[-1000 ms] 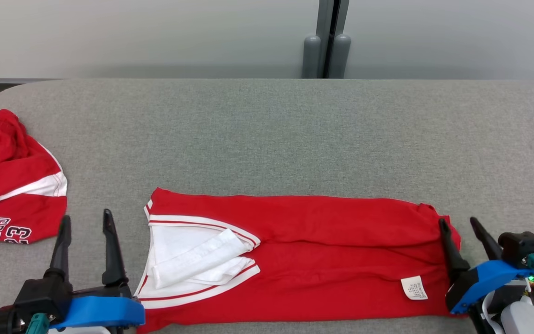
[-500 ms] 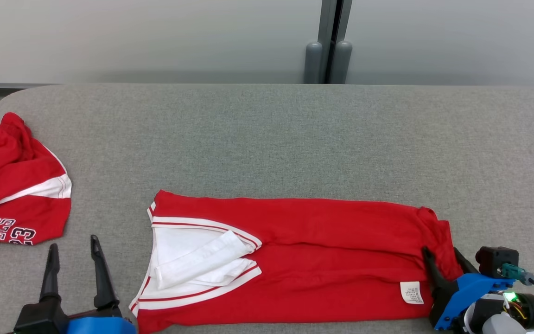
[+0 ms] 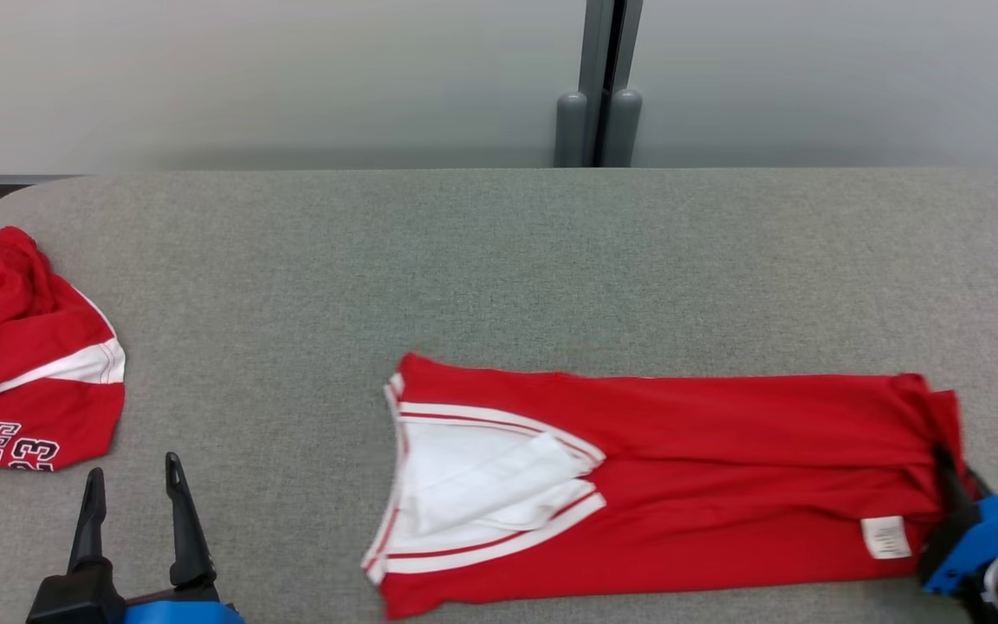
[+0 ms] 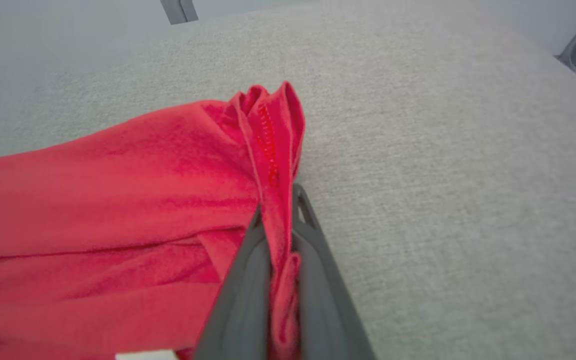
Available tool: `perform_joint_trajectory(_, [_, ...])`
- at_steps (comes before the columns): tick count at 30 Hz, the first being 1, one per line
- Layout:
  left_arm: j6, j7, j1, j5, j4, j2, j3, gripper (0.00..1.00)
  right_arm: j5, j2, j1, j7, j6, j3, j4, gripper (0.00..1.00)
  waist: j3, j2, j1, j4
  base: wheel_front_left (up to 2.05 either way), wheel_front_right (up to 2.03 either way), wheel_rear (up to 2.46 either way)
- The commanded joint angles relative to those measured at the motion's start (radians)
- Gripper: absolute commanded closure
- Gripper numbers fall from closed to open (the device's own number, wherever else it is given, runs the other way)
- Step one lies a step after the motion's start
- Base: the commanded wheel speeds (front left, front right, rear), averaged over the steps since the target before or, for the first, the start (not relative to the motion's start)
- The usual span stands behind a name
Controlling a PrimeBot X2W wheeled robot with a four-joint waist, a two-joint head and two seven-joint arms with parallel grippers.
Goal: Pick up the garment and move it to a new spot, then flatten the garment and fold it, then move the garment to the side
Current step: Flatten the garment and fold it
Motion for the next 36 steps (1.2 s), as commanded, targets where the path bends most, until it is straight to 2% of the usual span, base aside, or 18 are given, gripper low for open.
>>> perform_joint_trajectory(1, [-0.004, -0.005, -0.001, 0.006, 0.003, 0.000, 0.004, 0.00, -0.006, -0.018, -0.009, -0.004, -0.001, -0.013, 0.006, 1.00, -0.002, 0.0000, -0.0001, -0.002, 0.00, 0.00, 0.00])
perform_joint_trajectory(4, [-0.010, -0.005, -0.001, 0.011, 0.005, -0.005, 0.017, 0.00, -0.014, -0.055, -0.019, 0.004, -0.001, -0.037, 0.007, 1.00, -0.006, 0.0000, -0.0001, -0.010, 0.00, 0.00, 0.00])
perform_joint_trajectory(7, [-0.017, -0.005, 0.004, 0.018, 0.004, -0.008, 0.027, 0.00, -0.016, -0.062, -0.020, 0.017, -0.001, -0.039, -0.003, 1.00, -0.010, 0.0000, -0.0001, -0.017, 0.00, 0.00, 0.00])
perform_joint_trajectory(13, [-0.023, -0.005, 0.004, 0.020, 0.006, -0.015, 0.037, 0.00, 0.007, 0.008, 0.000, 0.027, -0.001, 0.013, -0.088, 1.00, -0.014, 0.0000, -0.0001, -0.023, 0.00, 0.00, 0.00])
perform_joint_trajectory(20, [-0.026, -0.005, 0.009, 0.028, 0.011, -0.020, 0.048, 0.00, 0.051, 0.123, 0.040, 0.075, -0.001, 0.145, -0.273, 1.00, -0.020, 0.0000, -0.0001, -0.024, 0.00, 0.00, 0.00])
perform_joint_trajectory(26, [-0.028, -0.005, 0.005, 0.029, 0.016, -0.022, 0.049, 0.00, 0.064, 0.187, 0.041, 0.131, -0.001, 0.271, -0.418, 1.00, -0.026, 0.0000, -0.0001, -0.018, 0.00, 0.00, 0.00])
perform_joint_trajectory(31, [-0.034, -0.005, -0.006, 0.030, 0.021, -0.023, 0.045, 0.00, 0.072, 0.221, 0.017, 0.161, -0.001, 0.369, -0.466, 1.00, -0.027, 0.0000, -0.0001, -0.007, 0.00, 0.00, 0.00])
perform_joint_trajectory(36, [-0.041, -0.005, -0.024, 0.031, 0.029, -0.023, 0.042, 0.00, 0.107, 0.235, -0.031, 0.152, -0.001, 0.478, -0.449, 1.00, -0.018, 0.0000, -0.0001, 0.007, 0.00, 0.00, 0.00])
